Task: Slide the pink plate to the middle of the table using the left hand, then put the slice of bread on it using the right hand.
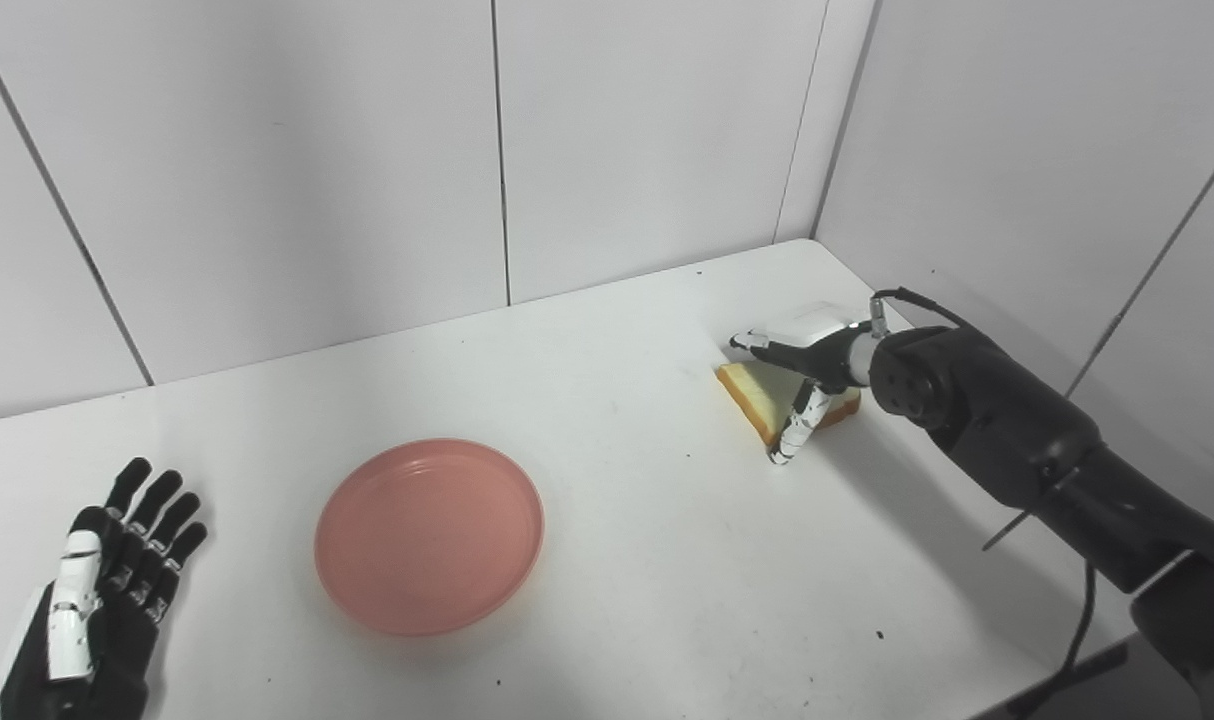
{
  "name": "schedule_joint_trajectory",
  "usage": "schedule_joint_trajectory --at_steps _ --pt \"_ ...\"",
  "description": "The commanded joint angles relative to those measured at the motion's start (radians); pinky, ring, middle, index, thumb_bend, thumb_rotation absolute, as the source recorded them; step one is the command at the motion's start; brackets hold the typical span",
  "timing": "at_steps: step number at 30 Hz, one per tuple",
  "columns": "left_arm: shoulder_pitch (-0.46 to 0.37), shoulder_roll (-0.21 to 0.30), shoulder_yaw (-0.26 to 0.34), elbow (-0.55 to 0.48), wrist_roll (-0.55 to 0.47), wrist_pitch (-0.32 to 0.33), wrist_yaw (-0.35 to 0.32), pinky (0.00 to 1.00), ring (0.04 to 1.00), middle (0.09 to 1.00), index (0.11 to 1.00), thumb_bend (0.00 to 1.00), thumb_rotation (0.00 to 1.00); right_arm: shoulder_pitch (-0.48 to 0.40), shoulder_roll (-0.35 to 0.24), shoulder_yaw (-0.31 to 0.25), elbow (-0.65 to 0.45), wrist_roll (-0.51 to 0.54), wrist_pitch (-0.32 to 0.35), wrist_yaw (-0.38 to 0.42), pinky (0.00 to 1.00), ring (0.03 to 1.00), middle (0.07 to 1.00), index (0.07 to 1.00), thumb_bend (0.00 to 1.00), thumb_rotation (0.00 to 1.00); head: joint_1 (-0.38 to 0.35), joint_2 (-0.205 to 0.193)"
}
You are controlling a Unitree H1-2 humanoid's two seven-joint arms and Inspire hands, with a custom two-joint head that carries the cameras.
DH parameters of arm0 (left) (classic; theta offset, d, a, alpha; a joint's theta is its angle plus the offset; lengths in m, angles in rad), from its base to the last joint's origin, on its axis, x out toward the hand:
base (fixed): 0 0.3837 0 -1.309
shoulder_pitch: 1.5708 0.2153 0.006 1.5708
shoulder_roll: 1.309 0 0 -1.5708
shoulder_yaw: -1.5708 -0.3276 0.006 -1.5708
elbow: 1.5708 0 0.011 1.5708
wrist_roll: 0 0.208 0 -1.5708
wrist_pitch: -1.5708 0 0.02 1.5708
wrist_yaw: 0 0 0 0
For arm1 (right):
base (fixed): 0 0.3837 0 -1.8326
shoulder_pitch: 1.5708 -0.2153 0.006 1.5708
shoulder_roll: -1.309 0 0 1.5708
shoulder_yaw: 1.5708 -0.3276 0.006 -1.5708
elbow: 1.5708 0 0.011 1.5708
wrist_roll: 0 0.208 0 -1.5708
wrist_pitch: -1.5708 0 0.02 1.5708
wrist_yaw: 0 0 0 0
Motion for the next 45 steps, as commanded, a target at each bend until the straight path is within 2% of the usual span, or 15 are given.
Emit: schedule_joint_trajectory --at_steps 1,5,10,13,18,20,23,24,26,31,36,38,40,42,45 --pt "-0.014 0.008 0.008 -0.043 -0.016 0.001 -0.005 0.96 0.951 0.963 0.95 0.45 1.0 -0.052 -0.024 -0.011 0.016 -0.006 -0.011 -0.008 1.0 1.0 1.0 1.0 1.0 0.39 0.001 0.0" --pt "-0.013 0.01 0.008 -0.043 -0.012 -0.002 -0.009 0.96 0.951 0.965 0.951 0.47 1.0 -0.07 -0.009 -0.011 0.048 -0.003 0.042 0.021 0.93 1.0 1.0 1.0 1.0 0.29 0.002 0.002" --pt "-0.009 0.011 0.003 -0.048 -0.017 0.001 -0.016 0.95 0.948 0.962 0.95 0.46 1.0 -0.09 0.001 -0.011 0.075 0.021 0.071 0.057 0.91 1.0 1.0 1.0 1.0 0.23 0.003 0.002" --pt "-0.007 0.011 0.0 -0.055 -0.019 0.018 -0.01 0.98 0.961 0.972 0.962 0.46 1.0 -0.123 0.004 0.011 0.126 0.002 0.056 0.053 0.88 0.989 1.0 1.0 1.0 0.24 0.005 0.001" --pt "-0.005 0.008 -0.001 -0.06 -0.02 0.016 -0.005 0.97 0.958 0.967 0.96 0.47 1.0 -0.151 0.011 0.031 0.17 -0.012 0.024 0.015 0.8 0.904 0.953 0.967 1.0 0.17 0.005 0.0" --pt "-0.005 0.007 -0.001 -0.062 -0.018 0.016 -0.002 0.96 0.952 0.962 0.954 0.47 1.0 -0.148 0.014 0.031 0.169 -0.01 -0.01 -0.023 0.69 0.819 0.876 0.915 0.97 0.17 0.006 -0.001" --pt "-0.007 0.003 -0.001 -0.056 -0.022 0.015 -0.004 0.97 0.954 0.967 0.957 0.46 1.0 -0.146 0.038 0.008 0.174 0.029 -0.04 -0.077 0.59 0.626 0.69 0.701 0.83 0.05 0.014 -0.006" --pt "-0.008 0.003 -0.003 -0.053 -0.021 0.009 -0.007 0.97 0.952 0.966 0.956 0.46 1.0 -0.147 0.045 0.005 0.169 0.038 -0.04 -0.085 0.54 0.568 0.634 0.577 0.65 0.09 0.016 -0.007" --pt "-0.01 0.003 -0.004 -0.045 -0.023 0.003 -0.012 0.98 0.962 0.973 0.966 0.46 1.0 -0.15 0.053 0.005 0.162 0.045 -0.039 -0.095 0.4 0.451 0.499 0.506 0.54 0.01 0.019 -0.009" --pt "-0.009 -0.001 -0.008 -0.058 -0.016 0.016 -0.001 0.97 0.955 0.967 0.957 0.45 1.0 -0.168 0.051 0.029 0.183 0.013 -0.057 -0.12 0.36 0.435 0.472 0.501 0.53 0.0 0.023 -0.015" --pt "-0.011 -0.003 -0.006 -0.059 -0.019 0.022 0.002 0.98 0.96 0.969 0.96 0.45 1.0 -0.175 0.039 0.01 0.173 0.033 -0.048 -0.114 0.39 0.452 0.483 0.492 0.53 0.0 0.024 -0.019" --pt "-0.012 -0.006 -0.004 -0.056 -0.017 0.019 0.005 0.98 0.957 0.966 0.955 0.45 1.0 -0.178 0.025 0.015 0.161 0.008 -0.054 -0.13 0.34 0.417 0.465 0.505 0.53 0.0 0.023 -0.021" --pt "-0.012 -0.01 -0.002 -0.049 -0.021 0.014 0.004 0.98 0.957 0.965 0.954 0.45 1.0 -0.179 0.02 0.006 0.151 0.006 -0.043 -0.13 0.34 0.413 0.449 0.517 0.53 0.0 0.024 -0.023" --pt "-0.012 -0.014 -0.002 -0.046 -0.017 0.012 0.007 0.98 0.953 0.961 0.95 0.45 1.0 -0.179 0.025 -0.014 0.145 0.025 -0.021 -0.124 0.38 0.454 0.464 0.511 0.53 0.0 0.03 -0.027" --pt "-0.013 -0.018 -0.004 -0.04 -0.019 0.007 0.003 0.98 0.949 0.959 0.947 0.46 1.0 -0.171 0.031 -0.048 0.133 0.061 -0.029 -0.132 0.41 0.466 0.469 0.513 0.53 0.0 0.04 -0.031"
